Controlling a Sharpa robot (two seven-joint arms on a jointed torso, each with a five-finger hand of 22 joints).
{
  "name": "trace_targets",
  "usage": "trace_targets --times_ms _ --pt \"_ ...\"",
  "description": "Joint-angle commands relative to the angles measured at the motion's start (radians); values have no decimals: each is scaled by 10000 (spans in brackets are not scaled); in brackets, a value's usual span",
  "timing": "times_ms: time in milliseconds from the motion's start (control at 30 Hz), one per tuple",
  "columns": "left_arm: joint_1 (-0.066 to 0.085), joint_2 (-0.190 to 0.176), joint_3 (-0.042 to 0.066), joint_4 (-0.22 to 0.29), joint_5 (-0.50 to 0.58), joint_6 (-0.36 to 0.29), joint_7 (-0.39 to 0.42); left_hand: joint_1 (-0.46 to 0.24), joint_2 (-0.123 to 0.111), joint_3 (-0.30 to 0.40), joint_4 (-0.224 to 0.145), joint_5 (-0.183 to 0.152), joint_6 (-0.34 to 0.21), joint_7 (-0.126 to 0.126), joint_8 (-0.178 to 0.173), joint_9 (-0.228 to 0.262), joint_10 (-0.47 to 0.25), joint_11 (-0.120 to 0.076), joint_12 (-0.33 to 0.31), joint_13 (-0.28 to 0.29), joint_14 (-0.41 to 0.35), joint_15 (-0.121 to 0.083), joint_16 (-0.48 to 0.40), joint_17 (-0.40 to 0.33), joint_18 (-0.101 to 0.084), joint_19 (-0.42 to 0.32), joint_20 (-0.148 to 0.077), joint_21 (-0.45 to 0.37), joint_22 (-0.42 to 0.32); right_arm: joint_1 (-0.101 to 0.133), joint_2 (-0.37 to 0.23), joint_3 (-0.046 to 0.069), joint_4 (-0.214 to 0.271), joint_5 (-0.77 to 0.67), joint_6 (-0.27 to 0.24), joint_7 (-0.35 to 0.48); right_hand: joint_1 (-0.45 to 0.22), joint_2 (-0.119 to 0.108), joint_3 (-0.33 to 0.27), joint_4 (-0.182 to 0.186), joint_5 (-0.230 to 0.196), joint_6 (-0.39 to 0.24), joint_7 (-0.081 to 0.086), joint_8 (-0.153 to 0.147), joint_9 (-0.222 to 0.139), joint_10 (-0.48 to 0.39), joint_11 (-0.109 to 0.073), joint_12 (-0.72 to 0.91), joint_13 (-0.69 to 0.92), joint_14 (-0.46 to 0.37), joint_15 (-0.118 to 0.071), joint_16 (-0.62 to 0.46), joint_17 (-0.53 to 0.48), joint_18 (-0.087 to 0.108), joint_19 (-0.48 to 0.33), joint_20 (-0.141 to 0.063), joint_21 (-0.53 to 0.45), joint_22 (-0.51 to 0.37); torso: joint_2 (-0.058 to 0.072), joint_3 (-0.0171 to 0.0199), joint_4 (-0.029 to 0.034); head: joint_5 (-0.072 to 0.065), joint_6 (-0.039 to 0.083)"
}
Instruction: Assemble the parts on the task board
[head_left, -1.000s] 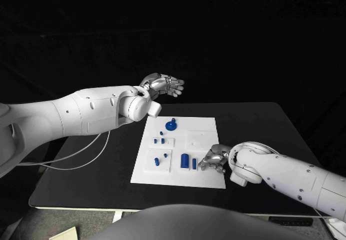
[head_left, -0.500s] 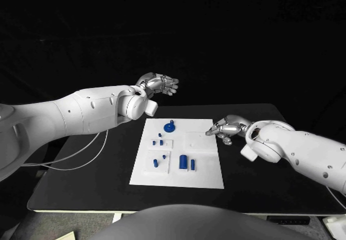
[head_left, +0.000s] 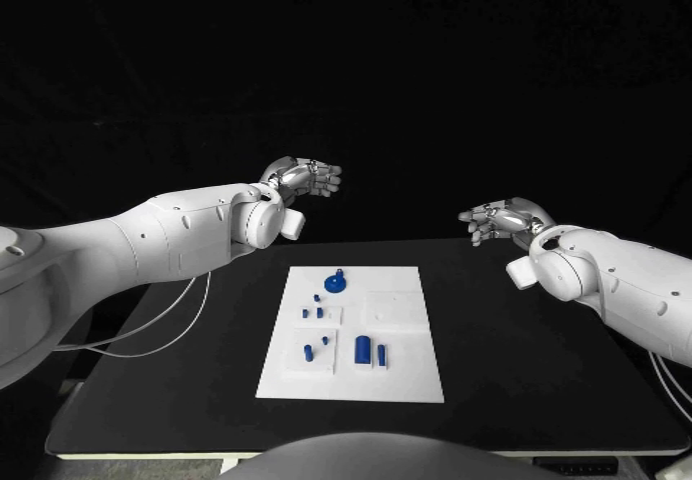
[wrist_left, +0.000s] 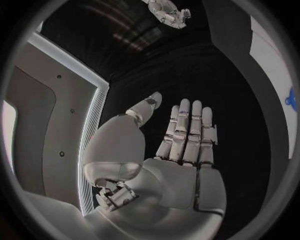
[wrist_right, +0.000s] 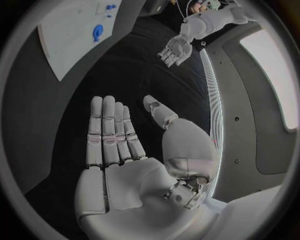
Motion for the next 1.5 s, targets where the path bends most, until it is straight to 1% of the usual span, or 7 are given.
trace_targets --times_ms 33,567,1000,1033,1067,1100,1500 --pt "63 119 17 -255 338 293 264 -96 -4 -68 10 -63 -108 -23 22 -24 -120 -5 -44 -60 -118 -21 -84 -35 -83 -88 -3 -60 -23 40 129 85 -288 1231 144 853 331 44 55 33 -71 -315 -35 -113 -64 -49 337 -1415 -1626 -496 404 -1195 -784 -251 -679 335 -954 -637 -222 -11 20 22 390" --pt "58 606 24 -1305 977 298 394 -96 -32 -88 -25 -55 -424 -143 -181 -176 -920 -46 -62 -525 -567 -37 -485 -227 -295 -371 8 -436 -112 37 686 336 -1288 1569 413 1281 356 327 -853 -14 -152 -569 -321 -61 -687 671 342 -4139 -5139 -1238 743 -3388 -2604 -309 -1774 957 -2784 -1652 -465 -80 -24 143 1299" --pt "-12 610 22 -1312 978 446 422 -106 14 -90 -6 -47 -441 -173 -201 -189 -985 -69 -36 -586 -617 -48 -525 -249 -309 -389 6 -494 -127 32 442 336 -1080 1643 406 1241 279 407 -975 13 -199 -599 -239 -36 -813 864 448 -4414 -5474 -1194 834 -3476 -2769 -293 -1826 1008 -2941 -1665 -476 -51 1 244 1278" --pt "-13 591 12 -1337 845 232 243 -3113 851 -5348 2279 -859 -7875 -1639 -4136 -4092 -4019 -1308 -688 -1520 -8409 -1489 -3373 -5168 -309 -4394 -463 -8711 -8316 31 471 331 -1122 1523 237 1081 -8891 723 -5824 2883 -1288 -8726 -1777 -2185 -5983 -8466 -1041 -6487 -6988 -9344 -624 -6877 -7009 -2187 -8367 -1027 -5147 -10649 -504 -63 -6 225 1295" --pt "-16 587 14 -1325 844 222 246 -3138 851 -5348 2279 -859 -7875 -1639 -4136 -4092 -4047 -1308 -688 -1520 -8409 -1489 -3373 -5168 -309 -4394 -463 -8711 -8316 30 466 331 -1110 1528 228 1085 -8891 723 -5824 2883 -1288 -8726 -1777 -2185 -5983 -8466 -1041 -6487 -6988 -9344 -624 -6877 -7009 -2187 -8367 -1027 -5147 -10649 -498 -64 -1 220 1297" --pt "-23 578 20 -1293 841 196 254 -10377 851 -5348 2279 -859 -7875 -1639 -4136 -4092 -11221 -1308 -688 -1520 -8409 -1489 -3373 -5168 -309 -4394 -463 -8711 -8316 27 455 330 -1079 1540 202 1096 -8891 723 -5824 2883 -1288 -8726 -1777 -2185 -5983 -8466 -1041 -6487 -6988 -9344 -624 -6877 -7009 -2187 -8367 -1027 -5147 -10649 -482 -67 11 206 1302" --pt "-547 -31 405 897 619 -1625 830 -10377 851 -5348 2279 -859 -7875 -1639 -4136 -4092 -11221 -1308 -688 -1520 -8409 -1489 -3373 -5168 -309 -4394 -463 -8711 -8316 -200 -314 264 1114 2417 -1586 1858 -8891 723 -5824 2883 -1288 -8726 -1777 -2185 -5983 -8466 -1041 -6487 -6988 -9344 -624 -6877 -7009 -2187 -8367 -1027 -5147 -10649 614 -266 861 -778 1666"
